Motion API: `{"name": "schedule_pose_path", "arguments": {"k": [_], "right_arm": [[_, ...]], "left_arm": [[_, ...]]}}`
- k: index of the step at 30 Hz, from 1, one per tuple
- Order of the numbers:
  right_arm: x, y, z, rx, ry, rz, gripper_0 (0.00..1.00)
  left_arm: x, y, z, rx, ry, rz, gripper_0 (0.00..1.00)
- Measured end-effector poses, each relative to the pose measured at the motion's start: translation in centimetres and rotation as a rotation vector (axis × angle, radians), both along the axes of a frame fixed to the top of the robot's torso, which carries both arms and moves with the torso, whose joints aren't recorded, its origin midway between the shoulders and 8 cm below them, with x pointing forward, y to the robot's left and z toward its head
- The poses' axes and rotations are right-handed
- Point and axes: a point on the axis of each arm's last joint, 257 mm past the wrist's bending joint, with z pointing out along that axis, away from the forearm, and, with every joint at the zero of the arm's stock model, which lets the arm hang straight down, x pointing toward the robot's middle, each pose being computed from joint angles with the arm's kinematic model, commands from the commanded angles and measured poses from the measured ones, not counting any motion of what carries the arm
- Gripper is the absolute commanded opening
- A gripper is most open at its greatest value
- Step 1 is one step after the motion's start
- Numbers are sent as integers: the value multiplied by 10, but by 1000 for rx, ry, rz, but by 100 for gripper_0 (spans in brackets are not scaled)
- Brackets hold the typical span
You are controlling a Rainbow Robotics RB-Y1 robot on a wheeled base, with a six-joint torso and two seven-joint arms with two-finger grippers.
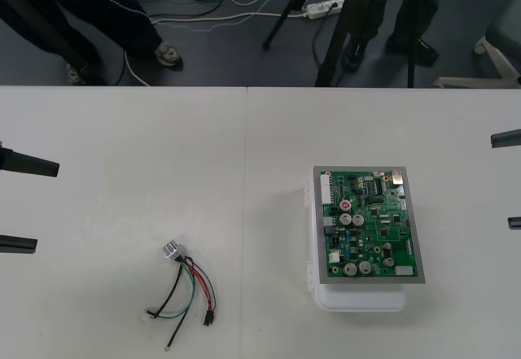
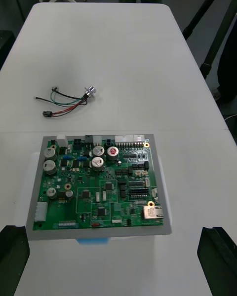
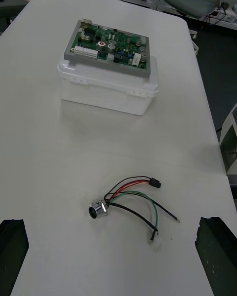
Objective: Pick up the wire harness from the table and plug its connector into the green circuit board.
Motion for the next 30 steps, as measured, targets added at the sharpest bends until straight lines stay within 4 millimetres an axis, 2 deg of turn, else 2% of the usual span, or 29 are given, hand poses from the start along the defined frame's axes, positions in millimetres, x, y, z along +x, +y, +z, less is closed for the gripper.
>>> {"name": "schedule_pose_path", "arguments": {"k": [3, 7, 18, 30], "right_arm": [[-5, 8, -11, 29, 30, 7, 100], [-7, 11, -14, 41, 39, 12, 100], [-7, 12, -14, 42, 40, 13, 100], [-15, 17, -7, 94, 55, 29, 100]], "left_arm": [[0, 0, 0, 0, 0, 0, 100], [0, 0, 0, 0, 1, 1, 100], [-5, 1, -9, -4, 29, 7, 100], [-7, 1, -8, 3, 28, 0, 100]]}}
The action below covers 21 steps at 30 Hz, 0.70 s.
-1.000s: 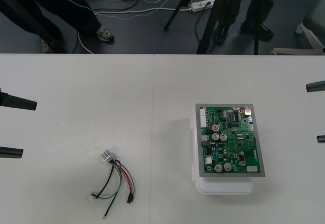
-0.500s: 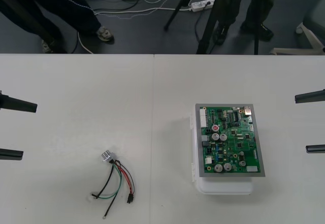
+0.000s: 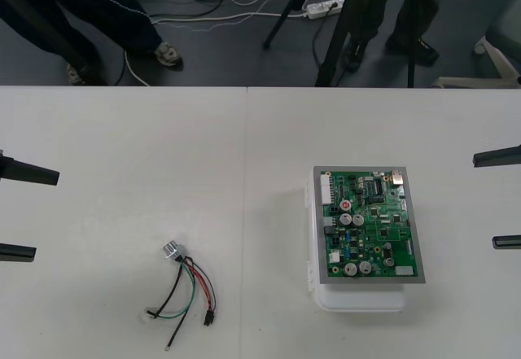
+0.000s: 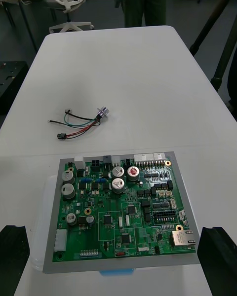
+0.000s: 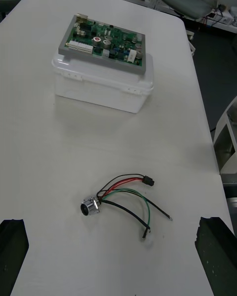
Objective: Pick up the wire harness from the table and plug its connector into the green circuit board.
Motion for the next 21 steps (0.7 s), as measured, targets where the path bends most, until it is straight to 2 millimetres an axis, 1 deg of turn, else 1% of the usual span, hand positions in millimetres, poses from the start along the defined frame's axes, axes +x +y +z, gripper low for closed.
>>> {"name": "schedule_pose_path", "arguments": {"k": [4, 12, 18, 21], "right_arm": [[-4, 1, 2, 20, 9, 5, 100], [-9, 2, 2, 44, 27, 7, 100], [-12, 4, 12, 105, 42, 12, 100], [-14, 4, 17, 131, 46, 15, 100]], "left_arm": [[-2, -1, -2, 41, -19, -22, 100], [-10, -6, -12, 188, -116, -115, 100], [-14, -9, -22, 322, -196, -183, 100], [-18, -11, -31, 388, -220, -217, 100]]}}
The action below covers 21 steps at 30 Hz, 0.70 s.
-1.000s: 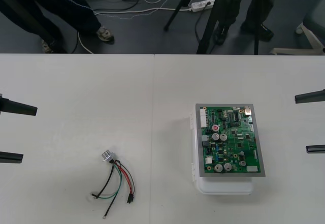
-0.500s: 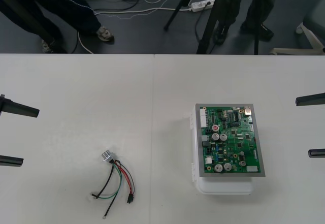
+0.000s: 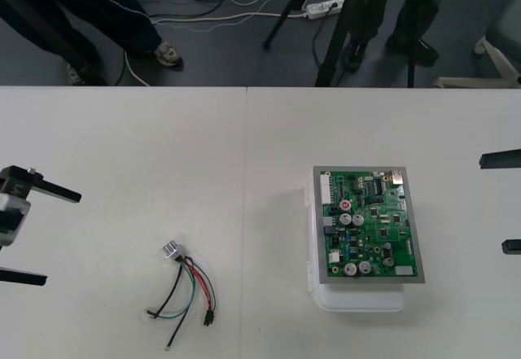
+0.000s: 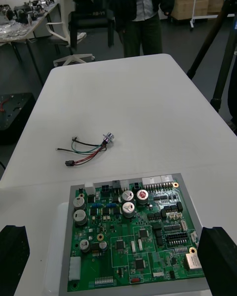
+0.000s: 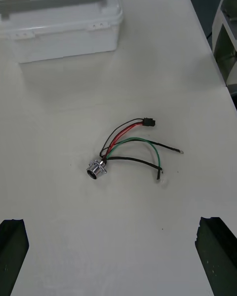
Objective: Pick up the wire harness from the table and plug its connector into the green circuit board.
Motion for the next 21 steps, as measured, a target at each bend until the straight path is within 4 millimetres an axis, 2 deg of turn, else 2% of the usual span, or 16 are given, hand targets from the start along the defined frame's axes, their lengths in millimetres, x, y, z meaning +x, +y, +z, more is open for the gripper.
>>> {"name": "schedule_pose_path", "arguments": {"k": [2, 10, 15, 16, 21], "right_arm": [[-1, 0, 3, 17, 4, 1, 96], [0, -3, 10, 69, 18, -8, 96], [1, -1, 10, 93, 20, -13, 96], [1, 0, 10, 100, 20, -14, 100], [2, 1, 9, 117, 21, -17, 100]], "left_arm": [[-4, -1, -8, 38, 0, -20, 100], [-19, 4, -40, 211, -16, -104, 100], [-17, 1, -52, 293, -82, -147, 100], [-16, 0, -55, 304, -93, -151, 100], [-11, -5, -75, 339, -125, -164, 100]]}}
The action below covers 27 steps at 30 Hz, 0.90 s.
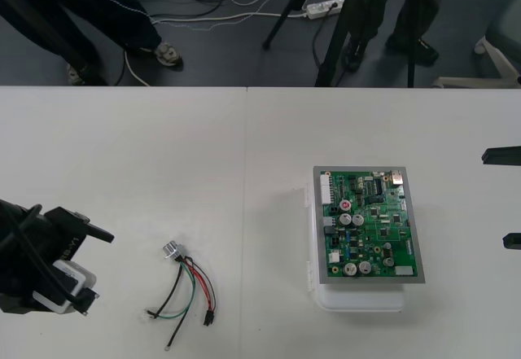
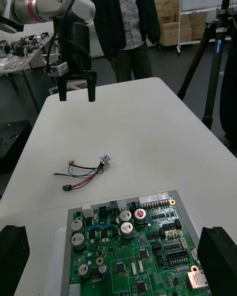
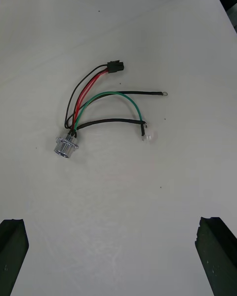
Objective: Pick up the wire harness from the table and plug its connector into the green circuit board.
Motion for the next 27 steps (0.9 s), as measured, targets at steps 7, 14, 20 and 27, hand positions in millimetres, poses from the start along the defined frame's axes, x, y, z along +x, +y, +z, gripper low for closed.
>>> {"name": "schedule_pose_path", "arguments": {"k": [7, 14, 20, 27], "right_arm": [[2, -2, -2, 12, 8, -12, 100], [5, -5, -4, 26, 6, -25, 100], [7, -7, -4, 32, -22, -26, 100], [1, 1, 3, 84, -11, 3, 100]], "left_arm": [[16, -6, -19, 49, -83, -34, 100], [33, -13, -31, 103, -173, -85, 100], [47, -17, -41, 165, -252, -144, 100], [58, -21, -52, 243, -332, -216, 100]]}}
